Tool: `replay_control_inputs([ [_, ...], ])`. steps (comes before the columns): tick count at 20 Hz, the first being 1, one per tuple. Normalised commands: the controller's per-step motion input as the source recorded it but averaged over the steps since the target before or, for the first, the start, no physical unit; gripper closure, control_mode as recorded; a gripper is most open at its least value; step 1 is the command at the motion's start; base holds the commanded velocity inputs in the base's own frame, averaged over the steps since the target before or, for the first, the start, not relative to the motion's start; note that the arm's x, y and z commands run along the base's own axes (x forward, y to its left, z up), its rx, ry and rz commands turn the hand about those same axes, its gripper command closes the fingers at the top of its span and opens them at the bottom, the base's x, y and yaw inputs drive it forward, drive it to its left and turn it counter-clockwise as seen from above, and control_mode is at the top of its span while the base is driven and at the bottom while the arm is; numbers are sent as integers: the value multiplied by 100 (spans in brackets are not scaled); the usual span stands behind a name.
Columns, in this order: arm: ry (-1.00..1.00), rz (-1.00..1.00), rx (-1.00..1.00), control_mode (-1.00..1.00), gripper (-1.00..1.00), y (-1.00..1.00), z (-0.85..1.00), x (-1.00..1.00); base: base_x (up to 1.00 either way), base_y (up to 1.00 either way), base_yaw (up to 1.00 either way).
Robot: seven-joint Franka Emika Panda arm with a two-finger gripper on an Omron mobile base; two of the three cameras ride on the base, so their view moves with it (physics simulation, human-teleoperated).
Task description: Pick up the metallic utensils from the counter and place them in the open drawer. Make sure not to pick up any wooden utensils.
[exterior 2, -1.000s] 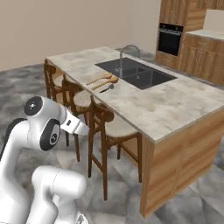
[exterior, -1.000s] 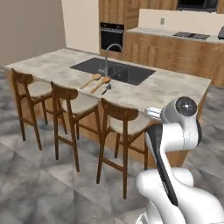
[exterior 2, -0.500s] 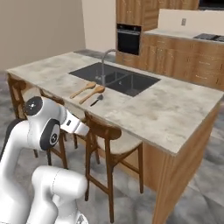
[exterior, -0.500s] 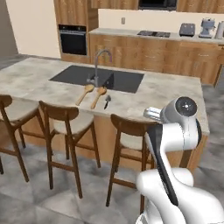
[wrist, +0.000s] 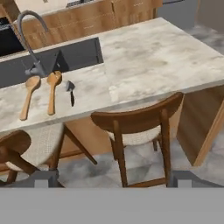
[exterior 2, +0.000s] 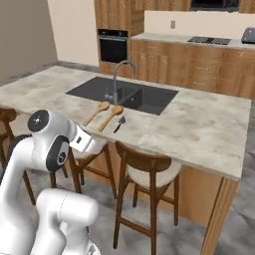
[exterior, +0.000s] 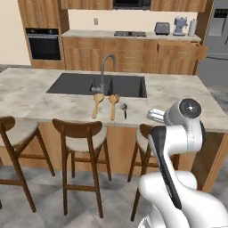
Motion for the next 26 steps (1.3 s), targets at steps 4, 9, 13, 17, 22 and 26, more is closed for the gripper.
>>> replay_control_inputs([
  [4, 0, 0, 0, 100, -100, 0, 0, 0, 83, 73, -22],
  [9, 0, 0, 0, 100, -100, 0, 0, 0, 71, 51, -13],
  [13, 0, 0, 0, 100, -100, 0, 0, 0, 67, -14, 0],
  [17, 0, 0, 0, 100, -100, 0, 0, 0, 81, -20, -8],
  [22, 0, 0, 0, 100, -100, 0, 0, 0, 91, 7, -23],
  [26, 0, 0, 0, 100, -100, 0, 0, 0, 78, 8, -26],
])
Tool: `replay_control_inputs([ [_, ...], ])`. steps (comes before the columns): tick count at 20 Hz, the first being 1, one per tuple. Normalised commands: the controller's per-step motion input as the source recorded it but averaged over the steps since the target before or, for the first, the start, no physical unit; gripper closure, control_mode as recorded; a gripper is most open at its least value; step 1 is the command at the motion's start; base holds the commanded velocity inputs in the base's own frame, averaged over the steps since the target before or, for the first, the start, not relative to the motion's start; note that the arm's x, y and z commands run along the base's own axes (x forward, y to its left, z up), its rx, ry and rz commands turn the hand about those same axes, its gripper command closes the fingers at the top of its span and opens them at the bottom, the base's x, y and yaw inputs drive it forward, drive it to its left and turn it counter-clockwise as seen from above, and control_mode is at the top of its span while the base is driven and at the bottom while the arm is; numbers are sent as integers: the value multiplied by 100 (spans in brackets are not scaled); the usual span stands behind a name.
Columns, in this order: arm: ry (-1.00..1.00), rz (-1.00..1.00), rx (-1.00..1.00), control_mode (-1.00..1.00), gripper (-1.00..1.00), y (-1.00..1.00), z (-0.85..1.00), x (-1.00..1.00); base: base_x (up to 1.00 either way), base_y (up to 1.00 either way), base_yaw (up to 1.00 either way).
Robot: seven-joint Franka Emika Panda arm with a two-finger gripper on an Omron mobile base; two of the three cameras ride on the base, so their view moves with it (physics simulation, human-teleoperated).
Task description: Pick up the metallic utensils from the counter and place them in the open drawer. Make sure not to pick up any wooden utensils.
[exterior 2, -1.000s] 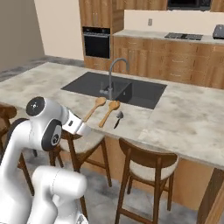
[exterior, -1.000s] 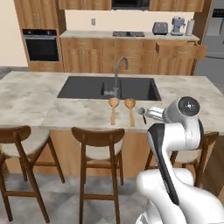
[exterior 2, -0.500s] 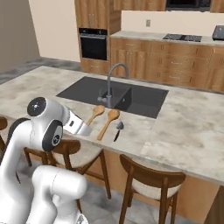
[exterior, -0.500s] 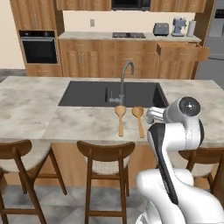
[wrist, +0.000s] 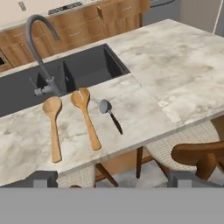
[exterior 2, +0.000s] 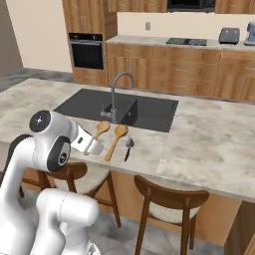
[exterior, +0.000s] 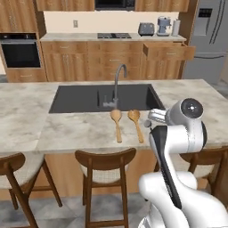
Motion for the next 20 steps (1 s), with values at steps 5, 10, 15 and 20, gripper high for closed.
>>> replay_control_inputs([
  [5, 0, 0, 0, 100, -100, 0, 0, 0, 56, 0, -19],
  [10, 0, 0, 0, 100, -100, 0, 0, 0, 47, 0, -17],
  [15, 7, 0, 0, -100, -100, 0, 0, 60, 28, 3, -4],
  [20, 19, 8, 0, -100, -100, -3, -25, 83, 0, 0, 0],
])
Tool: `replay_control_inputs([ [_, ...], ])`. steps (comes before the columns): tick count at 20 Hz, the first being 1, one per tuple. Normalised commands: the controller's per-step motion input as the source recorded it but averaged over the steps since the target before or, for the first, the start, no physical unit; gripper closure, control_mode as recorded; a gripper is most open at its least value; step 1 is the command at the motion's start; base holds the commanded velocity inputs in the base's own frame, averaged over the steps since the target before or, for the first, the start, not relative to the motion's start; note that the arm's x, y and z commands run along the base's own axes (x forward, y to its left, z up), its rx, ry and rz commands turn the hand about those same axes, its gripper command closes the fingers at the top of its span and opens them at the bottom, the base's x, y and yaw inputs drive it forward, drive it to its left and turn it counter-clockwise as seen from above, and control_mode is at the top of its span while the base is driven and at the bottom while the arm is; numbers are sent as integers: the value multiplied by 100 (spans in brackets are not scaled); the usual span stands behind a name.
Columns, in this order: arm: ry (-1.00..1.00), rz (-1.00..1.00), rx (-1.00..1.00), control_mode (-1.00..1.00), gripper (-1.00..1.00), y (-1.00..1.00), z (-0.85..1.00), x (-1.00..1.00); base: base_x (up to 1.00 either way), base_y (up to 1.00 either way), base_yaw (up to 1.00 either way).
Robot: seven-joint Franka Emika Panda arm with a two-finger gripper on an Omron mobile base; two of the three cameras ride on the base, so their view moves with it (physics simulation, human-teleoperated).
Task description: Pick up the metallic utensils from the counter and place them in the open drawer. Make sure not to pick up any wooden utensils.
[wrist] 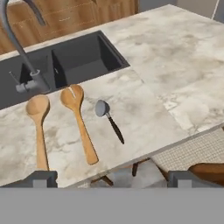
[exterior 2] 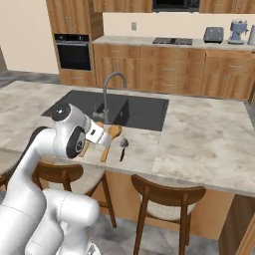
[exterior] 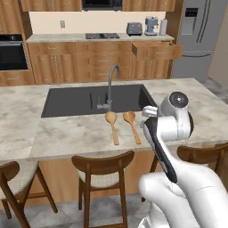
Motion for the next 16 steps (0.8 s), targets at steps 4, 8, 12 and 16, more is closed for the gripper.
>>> replay_control_inputs([
  [4, 34, 20, -1, -100, -100, -7, -49, 58, 0, 0, 0],
  [8, 28, 16, -4, -100, -100, -9, -55, 47, 0, 0, 0],
  [12, 16, 14, -3, -100, -100, -22, -43, 42, 0, 0, 0],
  [16, 10, 12, 0, -100, -100, -21, -31, 41, 0, 0, 0],
])
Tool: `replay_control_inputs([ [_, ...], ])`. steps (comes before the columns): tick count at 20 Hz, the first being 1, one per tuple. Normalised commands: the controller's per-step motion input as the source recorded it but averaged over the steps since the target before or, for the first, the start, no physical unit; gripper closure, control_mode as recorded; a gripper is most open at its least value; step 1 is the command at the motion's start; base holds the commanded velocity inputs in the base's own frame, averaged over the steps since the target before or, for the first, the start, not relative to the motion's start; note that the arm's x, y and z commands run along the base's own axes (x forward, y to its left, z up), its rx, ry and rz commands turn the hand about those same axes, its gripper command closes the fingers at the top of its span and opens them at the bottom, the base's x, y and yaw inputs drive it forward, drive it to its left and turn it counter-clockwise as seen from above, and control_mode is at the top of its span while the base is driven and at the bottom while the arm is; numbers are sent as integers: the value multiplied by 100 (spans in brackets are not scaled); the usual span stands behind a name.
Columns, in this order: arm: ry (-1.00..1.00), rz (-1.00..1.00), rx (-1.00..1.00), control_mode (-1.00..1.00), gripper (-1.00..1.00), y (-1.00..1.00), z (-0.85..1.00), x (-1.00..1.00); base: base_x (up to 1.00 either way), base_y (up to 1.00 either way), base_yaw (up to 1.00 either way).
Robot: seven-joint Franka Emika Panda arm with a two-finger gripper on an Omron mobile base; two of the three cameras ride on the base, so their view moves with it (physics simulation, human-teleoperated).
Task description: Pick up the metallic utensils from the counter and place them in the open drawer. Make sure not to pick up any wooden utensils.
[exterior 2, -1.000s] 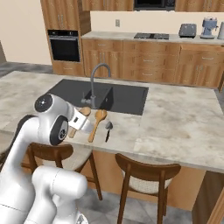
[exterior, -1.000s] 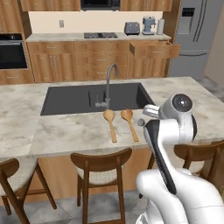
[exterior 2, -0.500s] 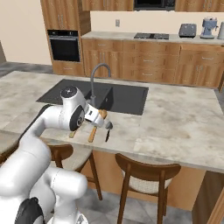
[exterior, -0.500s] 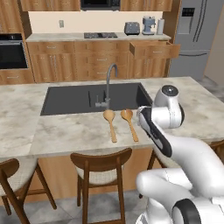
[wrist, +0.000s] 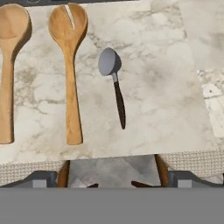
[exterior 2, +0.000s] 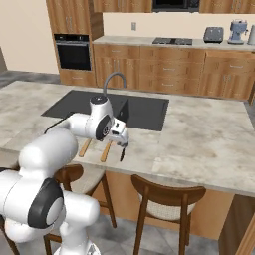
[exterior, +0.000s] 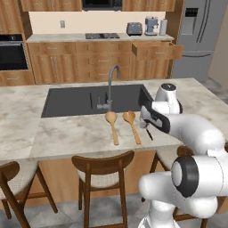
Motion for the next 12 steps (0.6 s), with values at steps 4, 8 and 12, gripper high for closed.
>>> replay_control_inputs([
  [4, 13, 5, 0, -100, -100, -18, -22, 43, 0, 0, 0],
  [8, 15, 3, 0, -100, -100, -9, -16, 28, 0, 0, 0],
  [12, 3, 0, -1, -100, -100, -4, -25, 5, 0, 0, 0],
])
